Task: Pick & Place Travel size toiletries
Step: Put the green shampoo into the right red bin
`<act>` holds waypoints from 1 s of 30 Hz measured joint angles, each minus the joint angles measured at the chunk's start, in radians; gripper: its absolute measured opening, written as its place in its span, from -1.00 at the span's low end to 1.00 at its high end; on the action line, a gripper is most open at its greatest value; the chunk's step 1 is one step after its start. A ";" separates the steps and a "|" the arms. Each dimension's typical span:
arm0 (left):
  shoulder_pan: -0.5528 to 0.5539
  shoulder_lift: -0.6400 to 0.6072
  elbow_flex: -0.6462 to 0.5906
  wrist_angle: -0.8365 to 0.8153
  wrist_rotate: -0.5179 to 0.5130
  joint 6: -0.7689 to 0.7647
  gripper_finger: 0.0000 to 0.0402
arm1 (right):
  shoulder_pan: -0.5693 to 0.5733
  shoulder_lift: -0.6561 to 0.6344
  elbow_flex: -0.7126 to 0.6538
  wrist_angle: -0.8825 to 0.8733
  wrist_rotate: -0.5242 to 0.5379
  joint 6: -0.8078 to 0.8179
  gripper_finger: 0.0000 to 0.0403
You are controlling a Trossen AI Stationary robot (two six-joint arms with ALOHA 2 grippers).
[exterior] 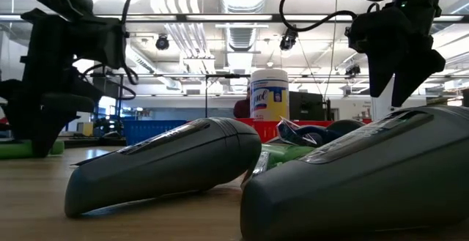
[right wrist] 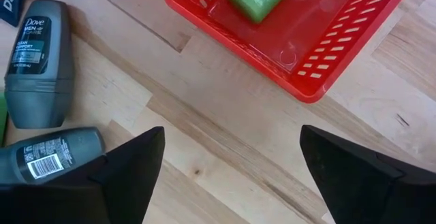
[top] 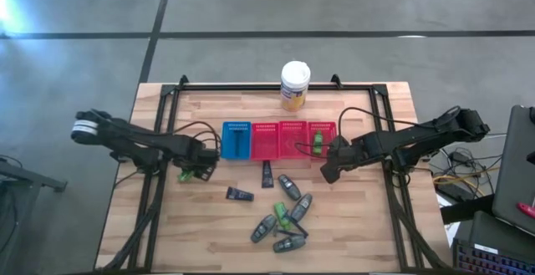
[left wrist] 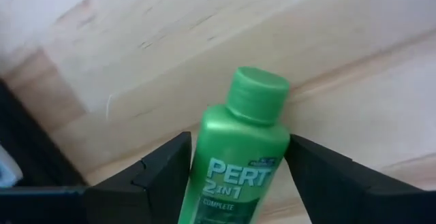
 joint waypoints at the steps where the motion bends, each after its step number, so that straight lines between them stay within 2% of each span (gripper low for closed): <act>1: 0.000 0.005 0.006 0.001 0.000 0.028 0.19 | 0.000 0.000 0.000 0.000 0.000 0.001 0.71; 10: 0.000 0.034 0.015 0.009 0.015 0.167 -0.04 | 0.000 0.000 0.000 0.006 -0.001 0.008 0.75; 17: -0.002 0.023 0.121 0.007 0.031 0.295 -0.14 | 0.000 0.000 0.000 0.055 -0.004 0.009 0.67; 22: -0.016 -0.001 0.240 0.003 -0.116 0.487 -0.15 | -0.010 0.000 0.000 0.213 -0.052 0.008 0.63; 25: -0.031 -0.028 0.297 0.062 -0.231 0.697 -0.15 | -0.033 0.000 0.000 0.356 -0.079 0.004 0.62; 30: -0.027 -0.040 0.346 0.236 -0.355 1.064 -0.16 | -0.100 0.000 0.000 0.571 -0.082 0.001 0.67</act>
